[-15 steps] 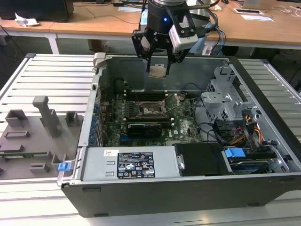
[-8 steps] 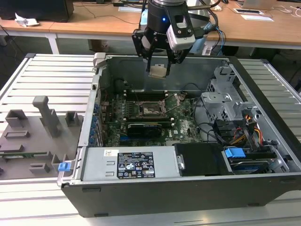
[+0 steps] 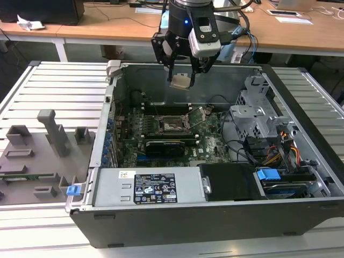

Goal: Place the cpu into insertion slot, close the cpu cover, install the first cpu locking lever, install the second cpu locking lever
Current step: 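Place the cpu into insertion slot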

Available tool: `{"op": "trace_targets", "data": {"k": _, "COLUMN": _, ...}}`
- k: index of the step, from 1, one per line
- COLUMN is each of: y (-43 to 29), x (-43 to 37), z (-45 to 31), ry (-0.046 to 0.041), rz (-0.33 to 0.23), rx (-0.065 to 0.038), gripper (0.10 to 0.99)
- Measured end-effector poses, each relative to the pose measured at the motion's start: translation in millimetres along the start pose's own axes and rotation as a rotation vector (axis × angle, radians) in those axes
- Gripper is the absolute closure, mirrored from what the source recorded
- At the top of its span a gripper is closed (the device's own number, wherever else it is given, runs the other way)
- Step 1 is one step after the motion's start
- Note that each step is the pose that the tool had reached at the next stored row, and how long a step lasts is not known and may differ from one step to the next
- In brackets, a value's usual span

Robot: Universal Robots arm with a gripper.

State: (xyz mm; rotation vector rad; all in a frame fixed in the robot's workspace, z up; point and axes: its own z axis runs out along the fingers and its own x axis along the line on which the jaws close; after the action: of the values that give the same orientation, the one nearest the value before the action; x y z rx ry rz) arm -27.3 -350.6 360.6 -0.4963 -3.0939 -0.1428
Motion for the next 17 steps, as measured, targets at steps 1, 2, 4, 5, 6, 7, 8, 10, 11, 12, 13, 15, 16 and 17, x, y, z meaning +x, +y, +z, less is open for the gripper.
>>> {"op": "trace_targets", "data": {"k": 1, "y": 0.0, "x": 0.0, "z": 0.0, "ry": -0.0004, "rz": 0.004, "rx": 0.0, "gripper": 0.557}}
{"op": "trace_targets", "data": {"k": 2, "y": 0.0, "x": 0.0, "z": 0.0, "ry": -0.0007, "rz": 0.008, "rx": 0.0, "gripper": 0.557}}
{"op": "trace_targets", "data": {"k": 4, "y": 0.0, "x": 0.0, "z": 0.0, "ry": -0.0014, "rz": 0.016, "rx": 0.0, "gripper": 0.557}}
{"op": "trace_targets", "data": {"k": 5, "y": 0.0, "x": 0.0, "z": 0.0, "ry": -0.0017, "rz": 0.019, "rx": 0.0, "gripper": 0.557}}
{"op": "trace_targets", "data": {"k": 6, "y": 0.0, "x": 0.0, "z": 0.0, "ry": -0.002, "rz": 0.023, "rx": 0.0, "gripper": 0.557}}
{"op": "trace_targets", "data": {"k": 7, "y": 0.0, "x": 0.0, "z": 0.0, "ry": -0.0023, "rz": 0.026, "rx": 0.0, "gripper": 0.557}}
{"op": "trace_targets", "data": {"k": 8, "y": 0.0, "x": 0.0, "z": 0.0, "ry": -0.0026, "rz": 0.029, "rx": -0.001, "gripper": 0.557}}
{"op": "trace_targets", "data": {"k": 10, "y": 0.0, "x": 0.0, "z": 0.0, "ry": -0.0032, "rz": 0.036, "rx": -0.001, "gripper": 0.557}}
{"op": "trace_targets", "data": {"k": 11, "y": 0.0, "x": 0.0, "z": 0.0, "ry": -0.0034, "rz": 0.038, "rx": -0.001, "gripper": 0.557}}
{"op": "trace_targets", "data": {"k": 12, "y": 0.0, "x": 0.0, "z": 0.0, "ry": -0.0036, "rz": 0.041, "rx": -0.001, "gripper": 0.557}}
{"op": "trace_targets", "data": {"k": 13, "y": 0.0, "x": 0.0, "z": 0.0, "ry": -0.0039, "rz": 0.043, "rx": -0.001, "gripper": 0.557}}
{"op": "trace_targets", "data": {"k": 15, "y": 0.0, "x": 0.0, "z": 0.0, "ry": -0.0051, "rz": 0.057, "rx": -0.001, "gripper": 0.557}}
{"op": "trace_targets", "data": {"k": 16, "y": 0.0, "x": 0.0, "z": 0.0, "ry": -0.0054, "rz": 0.061, "rx": -0.001, "gripper": 0.557}}
{"op": "trace_targets", "data": {"k": 17, "y": 0.0, "x": 0.0, "z": 0.0, "ry": -0.0059, "rz": 0.066, "rx": -0.001, "gripper": 0.557}}
